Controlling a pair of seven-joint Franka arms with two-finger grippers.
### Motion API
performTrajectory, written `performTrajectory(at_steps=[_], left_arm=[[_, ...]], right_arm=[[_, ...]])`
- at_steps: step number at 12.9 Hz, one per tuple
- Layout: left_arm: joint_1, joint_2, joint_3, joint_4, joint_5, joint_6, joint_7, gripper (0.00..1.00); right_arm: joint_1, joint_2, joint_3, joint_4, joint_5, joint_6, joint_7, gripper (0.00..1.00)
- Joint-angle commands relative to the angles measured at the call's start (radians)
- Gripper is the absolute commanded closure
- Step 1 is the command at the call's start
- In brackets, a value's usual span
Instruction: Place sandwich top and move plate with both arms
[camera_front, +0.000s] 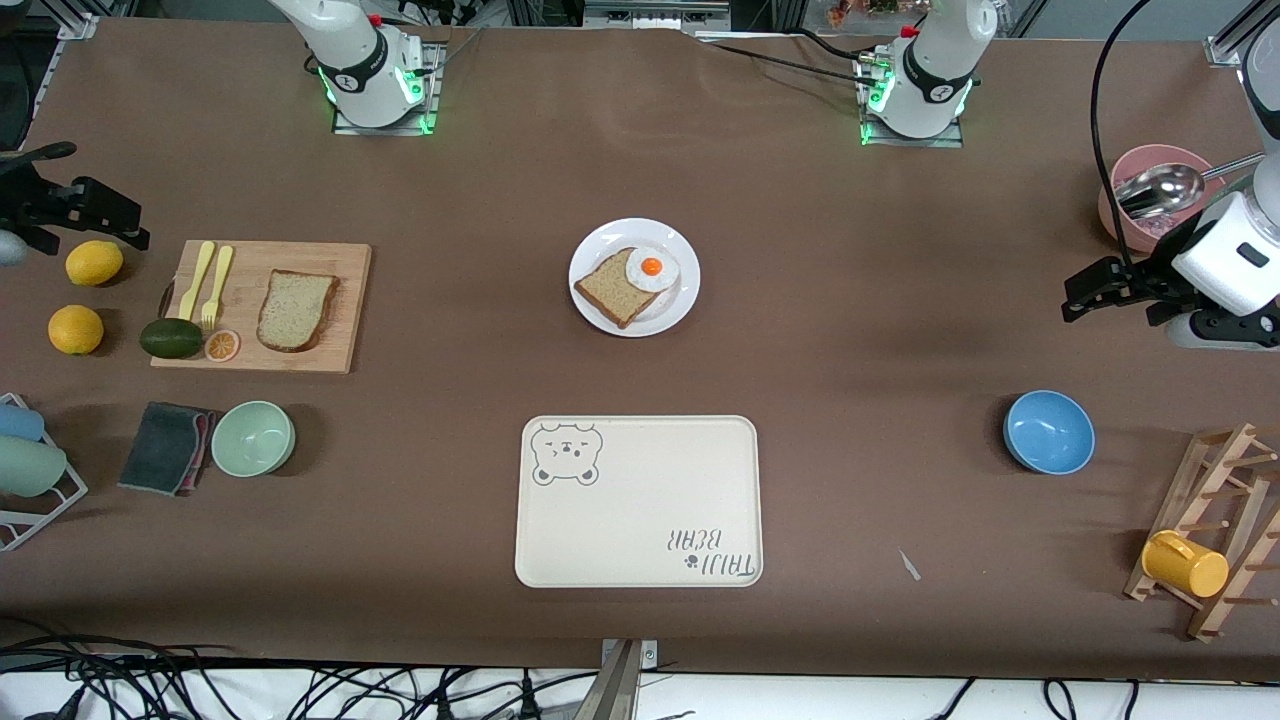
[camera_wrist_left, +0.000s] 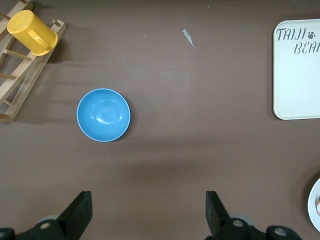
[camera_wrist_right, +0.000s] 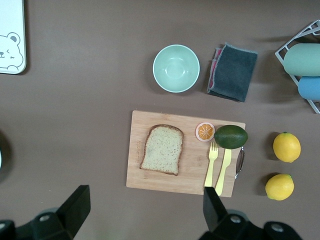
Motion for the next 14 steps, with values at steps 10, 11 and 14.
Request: performTrajectory(at_steps=[10, 11, 14], left_arm=[[-0.004, 0.0, -0.005, 0.006, 0.018, 0.008, -0.008, 0.0], [-0.007, 0.008, -0.005, 0.006, 0.018, 0.008, -0.008, 0.0], [-0.007, 0.009, -0.005, 0.006, 0.018, 0.008, -0.008, 0.0]], right_arm=[[-0.011, -0.011, 0.011, 0.009, -0.004, -0.019, 0.005, 0.0], [-0.011, -0.011, 0.007, 0.009, -0.004, -0.019, 0.007, 0.0], [-0.011, -0.011, 0.007, 0.009, -0.009, -0.022, -0.001, 0.0]])
